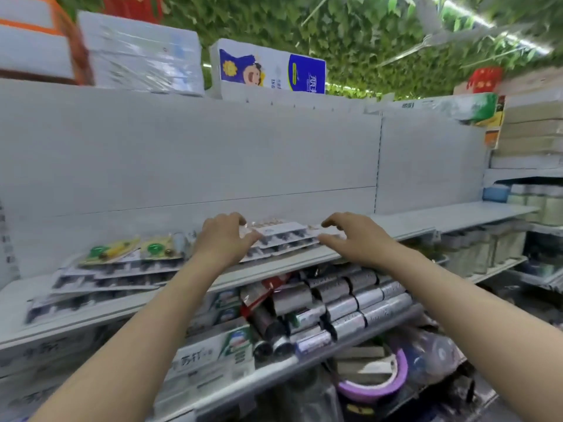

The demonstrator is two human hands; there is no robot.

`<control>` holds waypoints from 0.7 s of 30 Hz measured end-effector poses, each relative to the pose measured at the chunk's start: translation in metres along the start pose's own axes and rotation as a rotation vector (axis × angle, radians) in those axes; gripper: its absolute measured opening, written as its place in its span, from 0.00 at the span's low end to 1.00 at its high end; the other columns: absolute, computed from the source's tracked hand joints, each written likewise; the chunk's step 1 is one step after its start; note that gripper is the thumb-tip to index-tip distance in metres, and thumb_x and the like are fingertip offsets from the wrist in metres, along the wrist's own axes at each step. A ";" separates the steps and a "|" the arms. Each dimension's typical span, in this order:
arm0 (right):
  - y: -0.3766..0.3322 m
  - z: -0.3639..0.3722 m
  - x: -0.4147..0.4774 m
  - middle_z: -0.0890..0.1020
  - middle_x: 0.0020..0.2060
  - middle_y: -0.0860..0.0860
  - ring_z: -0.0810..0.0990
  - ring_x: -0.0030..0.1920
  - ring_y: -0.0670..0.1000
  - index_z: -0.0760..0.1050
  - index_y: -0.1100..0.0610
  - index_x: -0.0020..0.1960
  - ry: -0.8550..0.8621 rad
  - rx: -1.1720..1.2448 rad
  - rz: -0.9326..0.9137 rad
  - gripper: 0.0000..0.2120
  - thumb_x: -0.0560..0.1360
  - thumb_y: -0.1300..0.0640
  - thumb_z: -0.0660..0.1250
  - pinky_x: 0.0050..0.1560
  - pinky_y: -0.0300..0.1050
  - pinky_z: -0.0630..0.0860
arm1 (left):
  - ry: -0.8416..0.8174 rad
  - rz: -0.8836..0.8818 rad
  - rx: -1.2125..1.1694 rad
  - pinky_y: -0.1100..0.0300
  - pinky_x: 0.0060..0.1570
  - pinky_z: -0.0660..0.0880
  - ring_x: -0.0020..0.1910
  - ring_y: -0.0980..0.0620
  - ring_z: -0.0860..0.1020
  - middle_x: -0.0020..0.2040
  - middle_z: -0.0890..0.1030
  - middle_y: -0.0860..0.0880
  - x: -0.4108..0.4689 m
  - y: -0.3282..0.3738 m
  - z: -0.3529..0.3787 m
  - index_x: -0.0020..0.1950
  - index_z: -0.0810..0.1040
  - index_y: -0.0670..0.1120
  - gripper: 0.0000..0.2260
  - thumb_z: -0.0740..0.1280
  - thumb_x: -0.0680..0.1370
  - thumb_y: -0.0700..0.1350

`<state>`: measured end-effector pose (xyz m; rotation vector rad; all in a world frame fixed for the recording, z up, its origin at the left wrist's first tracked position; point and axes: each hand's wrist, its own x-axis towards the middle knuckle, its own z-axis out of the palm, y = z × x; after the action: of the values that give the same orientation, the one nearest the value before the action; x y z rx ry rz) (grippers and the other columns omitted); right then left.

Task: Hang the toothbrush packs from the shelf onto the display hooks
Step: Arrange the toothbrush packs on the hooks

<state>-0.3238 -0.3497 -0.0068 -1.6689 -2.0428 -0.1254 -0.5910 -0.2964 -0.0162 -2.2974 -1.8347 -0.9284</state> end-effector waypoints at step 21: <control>0.121 0.100 0.203 0.77 0.65 0.53 0.77 0.62 0.55 0.70 0.56 0.71 -0.260 0.269 -0.147 0.30 0.78 0.37 0.61 0.57 0.47 0.73 | 0.179 -0.654 0.214 0.47 0.59 0.73 0.62 0.38 0.75 0.55 0.82 0.43 0.087 -0.010 0.103 0.53 0.80 0.46 0.31 0.58 0.73 0.73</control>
<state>-0.2674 -0.1009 -0.0350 -1.4291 -2.2548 0.3205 -0.5480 -0.1767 -0.0616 -1.4465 -2.4960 -0.8908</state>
